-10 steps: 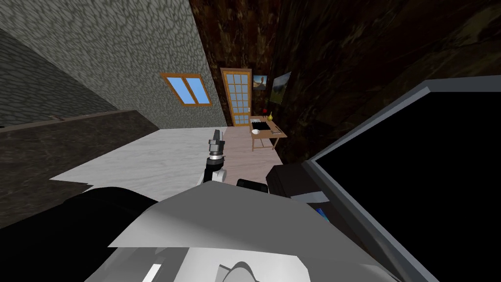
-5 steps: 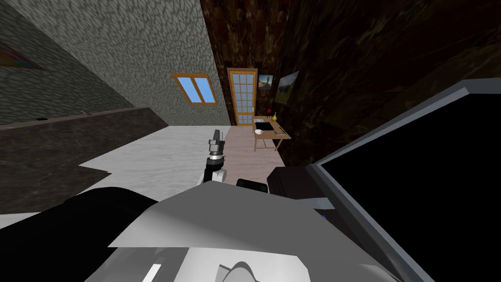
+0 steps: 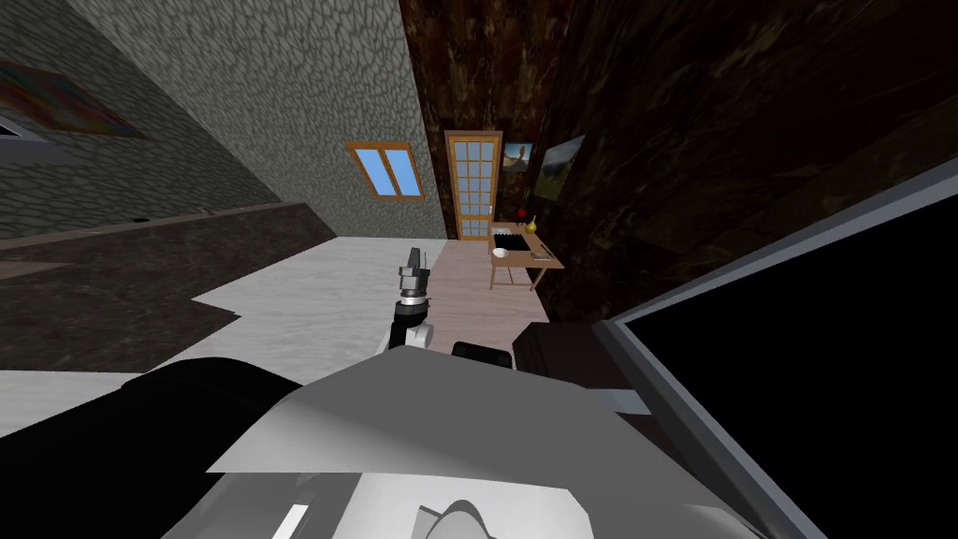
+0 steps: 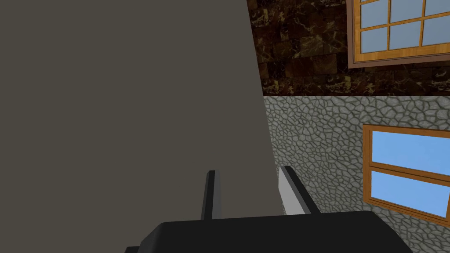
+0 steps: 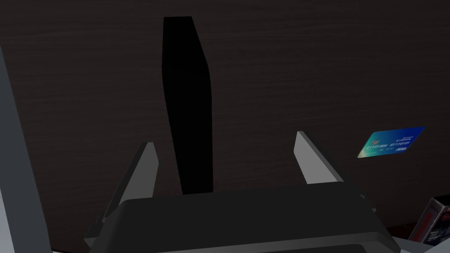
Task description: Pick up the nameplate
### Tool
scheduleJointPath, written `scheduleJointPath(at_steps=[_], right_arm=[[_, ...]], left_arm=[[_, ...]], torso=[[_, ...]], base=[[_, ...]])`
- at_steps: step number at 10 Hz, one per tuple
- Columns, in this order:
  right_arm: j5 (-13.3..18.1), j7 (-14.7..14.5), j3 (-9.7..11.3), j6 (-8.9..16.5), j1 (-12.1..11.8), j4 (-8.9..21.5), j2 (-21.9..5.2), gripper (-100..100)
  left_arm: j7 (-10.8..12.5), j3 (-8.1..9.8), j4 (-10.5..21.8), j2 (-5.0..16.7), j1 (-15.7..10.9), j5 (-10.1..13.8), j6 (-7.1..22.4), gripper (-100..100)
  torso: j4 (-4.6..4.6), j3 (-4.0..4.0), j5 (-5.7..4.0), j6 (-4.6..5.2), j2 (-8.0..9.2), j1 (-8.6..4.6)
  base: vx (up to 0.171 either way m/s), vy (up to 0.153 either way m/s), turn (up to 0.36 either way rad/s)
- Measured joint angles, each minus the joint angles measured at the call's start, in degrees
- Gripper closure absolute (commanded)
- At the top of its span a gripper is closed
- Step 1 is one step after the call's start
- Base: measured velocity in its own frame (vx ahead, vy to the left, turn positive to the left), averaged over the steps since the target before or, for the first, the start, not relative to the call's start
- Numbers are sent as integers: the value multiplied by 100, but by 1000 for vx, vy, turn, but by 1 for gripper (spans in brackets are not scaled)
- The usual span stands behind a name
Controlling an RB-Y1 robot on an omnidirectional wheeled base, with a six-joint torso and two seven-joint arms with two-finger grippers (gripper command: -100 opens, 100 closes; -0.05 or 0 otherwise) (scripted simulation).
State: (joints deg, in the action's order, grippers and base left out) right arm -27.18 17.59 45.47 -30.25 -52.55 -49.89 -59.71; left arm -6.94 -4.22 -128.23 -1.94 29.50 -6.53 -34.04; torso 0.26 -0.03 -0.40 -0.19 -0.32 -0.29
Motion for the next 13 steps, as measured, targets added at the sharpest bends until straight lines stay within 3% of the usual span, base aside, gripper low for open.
scheduleJointPath(at_steps=[2,3,5,8,10,11,12,13], right_arm=[[308,131,-249,-32,-76,141,216,-100],[552,326,-278,-216,-68,654,509,-100],[807,370,-614,-159,-334,460,594,-100],[1244,572,-1084,-133,-622,600,916,-100],[1601,827,-1364,-270,-810,940,1199,-100],[1701,824,-1507,-255,-863,919,1273,-100],[1710,817,-1522,-248,-869,914,1279,100],[1708,818,-1521,-251,-866,911,1278,100]], left_arm=[[0,1,0,0,1,0,0,0],[0,0,0,0,0,0,0,0],[0,1,0,0,1,0,0,0],[0,1,0,0,1,0,0,0],[0,1,0,0,1,0,0,0],[0,1,0,0,1,0,0,0],[0,1,0,0,1,0,0,0],[0,1,0,0,1,0,0,0]], torso=[[0,0,-2,4,-1,-2],[0,0,-1,1,0,-1],[0,0,-1,3,-1,-1],[0,-1,-1,5,-2,-2],[1,0,-1,3,-1,-2],[0,0,-1,5,-1,-1],[0,-1,-1,3,-2,-1],[-1,-1,-2,6,-2,-1]], base=[[-2,-4,104],[-4,-9,131],[-4,-4,112],[-3,-6,104],[-4,-7,78],[-1,-1,-10],[0,0,0],[7,1,22]])
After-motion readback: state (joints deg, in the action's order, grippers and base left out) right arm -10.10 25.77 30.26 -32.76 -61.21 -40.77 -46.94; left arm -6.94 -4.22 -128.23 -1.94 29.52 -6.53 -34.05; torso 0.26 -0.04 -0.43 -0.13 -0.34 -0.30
